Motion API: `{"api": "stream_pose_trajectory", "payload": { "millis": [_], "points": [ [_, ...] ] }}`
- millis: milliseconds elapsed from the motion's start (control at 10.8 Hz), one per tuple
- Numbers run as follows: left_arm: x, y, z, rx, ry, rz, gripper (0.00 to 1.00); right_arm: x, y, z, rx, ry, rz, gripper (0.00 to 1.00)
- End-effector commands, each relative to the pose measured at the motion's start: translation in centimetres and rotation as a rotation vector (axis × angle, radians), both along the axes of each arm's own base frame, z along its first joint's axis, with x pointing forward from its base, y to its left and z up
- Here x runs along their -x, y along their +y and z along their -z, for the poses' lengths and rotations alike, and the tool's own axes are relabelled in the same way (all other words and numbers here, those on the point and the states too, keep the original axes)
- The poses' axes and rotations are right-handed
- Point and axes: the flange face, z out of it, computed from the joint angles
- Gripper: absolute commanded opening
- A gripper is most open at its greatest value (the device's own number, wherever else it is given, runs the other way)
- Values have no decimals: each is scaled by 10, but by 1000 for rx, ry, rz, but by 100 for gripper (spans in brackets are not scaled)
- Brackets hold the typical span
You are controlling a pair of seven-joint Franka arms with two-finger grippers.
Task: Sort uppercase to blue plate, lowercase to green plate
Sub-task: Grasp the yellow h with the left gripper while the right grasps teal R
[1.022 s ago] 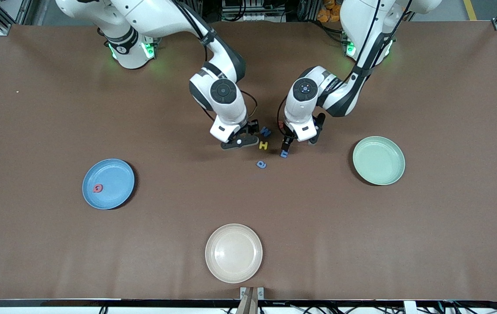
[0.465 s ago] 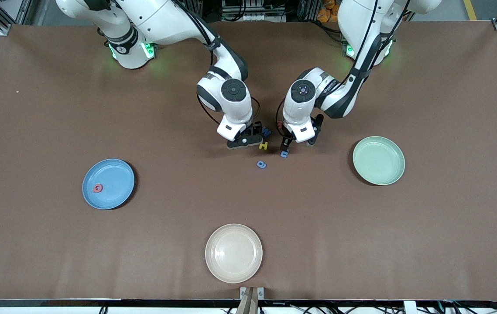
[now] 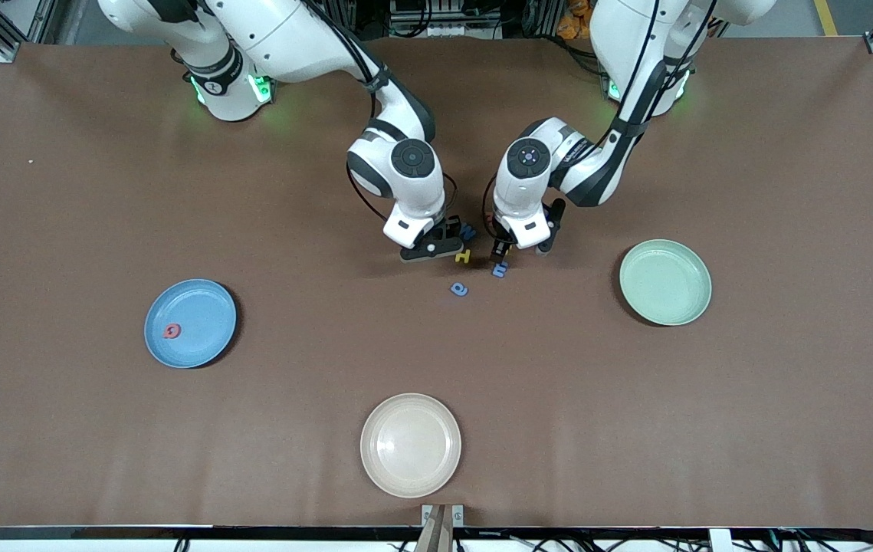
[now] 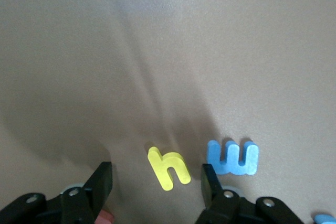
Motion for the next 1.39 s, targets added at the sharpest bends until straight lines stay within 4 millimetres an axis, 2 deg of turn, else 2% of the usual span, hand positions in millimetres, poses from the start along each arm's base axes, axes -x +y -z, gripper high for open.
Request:
{"api": "stream_pose_trajectory", "payload": {
  "millis": [0,186,279,558,744,836,1022,1208,1301],
  "points": [
    [-2,-3,5,-6,-21,-4,77,4,2,5,12,-17,-1,59],
    [-3,-4,6,1,-27,-4,72,5,3,5,13,-18,-4,54],
    [-2,-3,10,-3,-23,-4,72,5,3,6,22,-26,-20,45],
    [-1,-4,11,1,-27,-2,71,5,0,5,38,-30,-31,0],
    [-1,-4,12,1,-27,1,72,-3,-9,-9,54,-26,-11,0],
    [0,-4,12,0,-26,-1,72,-13,-22,-22,82,-14,14,0],
    [1,-4,16,-4,-22,4,71,-46,-61,-65,117,-1,82,0],
    [3,-5,16,-6,-21,7,70,-84,-113,-105,95,47,104,0],
    [3,-5,17,-7,-20,7,68,-102,-146,-119,101,82,93,0]
  ]
}}
